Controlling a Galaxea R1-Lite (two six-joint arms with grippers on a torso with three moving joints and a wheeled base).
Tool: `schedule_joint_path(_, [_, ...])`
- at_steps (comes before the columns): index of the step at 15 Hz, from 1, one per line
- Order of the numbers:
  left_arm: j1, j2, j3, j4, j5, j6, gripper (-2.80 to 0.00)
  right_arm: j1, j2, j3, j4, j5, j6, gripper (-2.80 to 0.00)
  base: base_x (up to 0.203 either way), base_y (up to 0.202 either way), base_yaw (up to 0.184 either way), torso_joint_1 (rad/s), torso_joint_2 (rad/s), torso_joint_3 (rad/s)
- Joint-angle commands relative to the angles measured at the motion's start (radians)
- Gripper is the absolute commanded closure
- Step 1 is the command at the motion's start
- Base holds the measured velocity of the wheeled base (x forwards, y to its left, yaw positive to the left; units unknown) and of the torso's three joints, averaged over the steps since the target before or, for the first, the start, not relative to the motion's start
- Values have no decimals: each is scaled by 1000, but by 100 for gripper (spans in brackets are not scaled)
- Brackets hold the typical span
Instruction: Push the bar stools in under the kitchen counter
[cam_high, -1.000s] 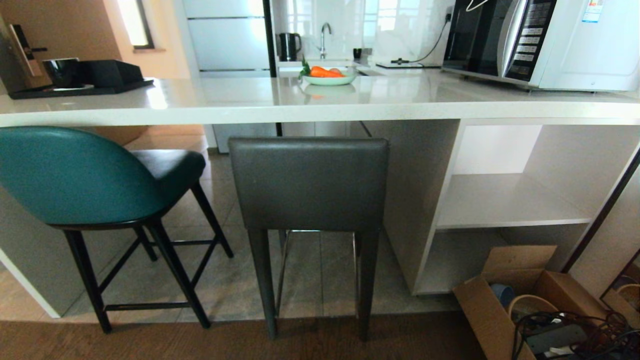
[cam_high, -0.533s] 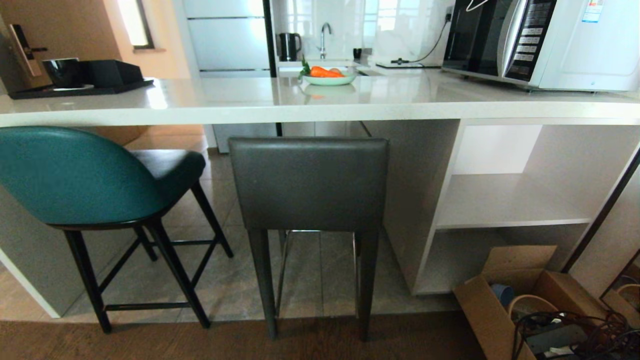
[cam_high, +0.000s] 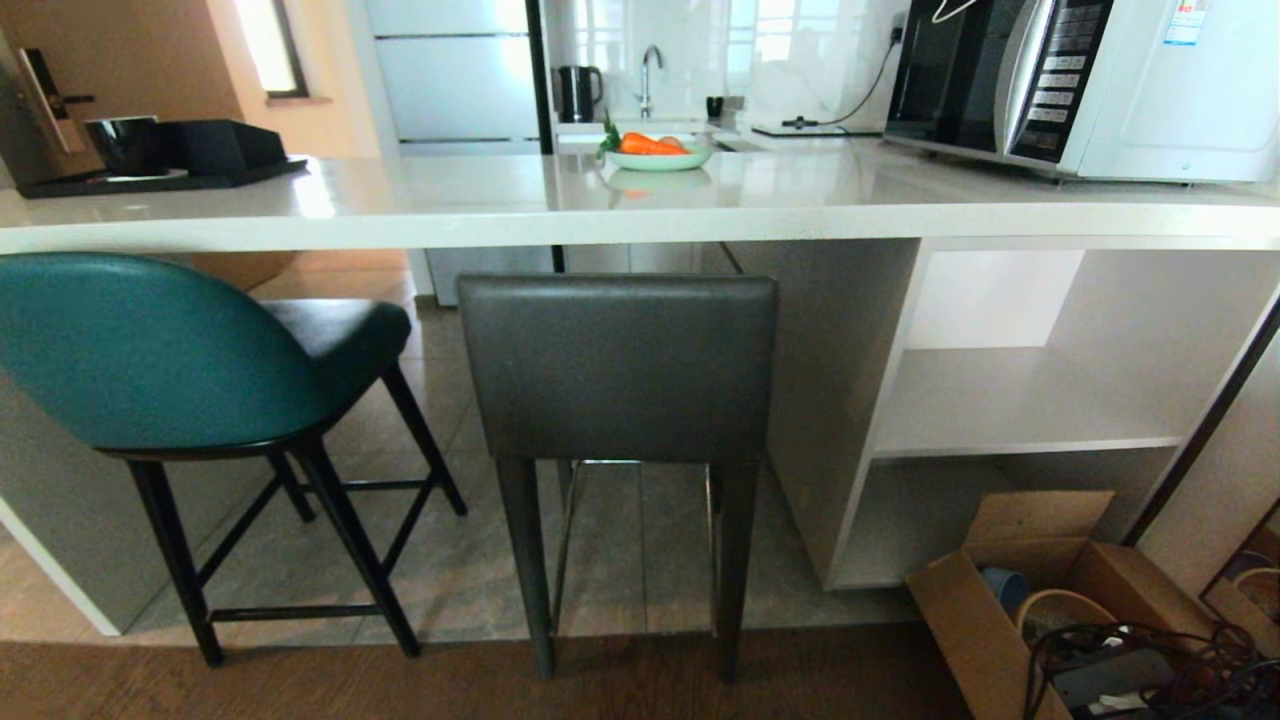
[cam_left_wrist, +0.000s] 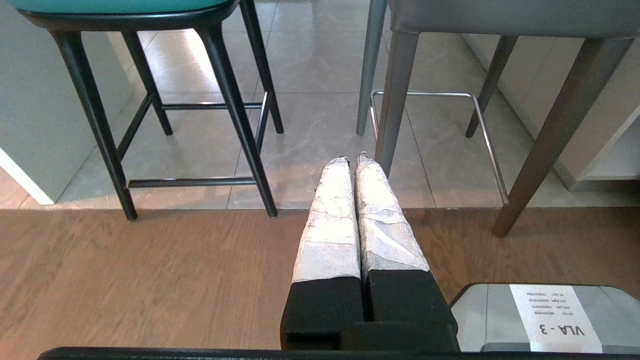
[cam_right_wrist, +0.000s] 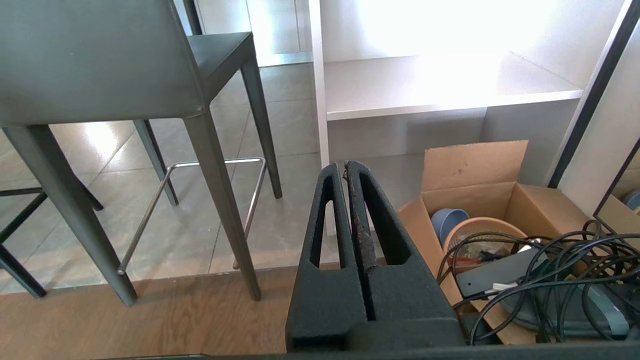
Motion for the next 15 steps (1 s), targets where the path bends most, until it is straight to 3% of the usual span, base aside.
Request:
schedule_joint_path(1, [0, 2, 1, 1, 0, 0, 0, 1, 2, 28, -1, 0, 0, 0, 0, 0, 0, 0, 0, 0])
schedule_joint_path(15, [1, 2, 1, 0, 6, -2, 0, 0, 2, 28, -1, 0, 0, 0, 0, 0, 0, 0, 0, 0])
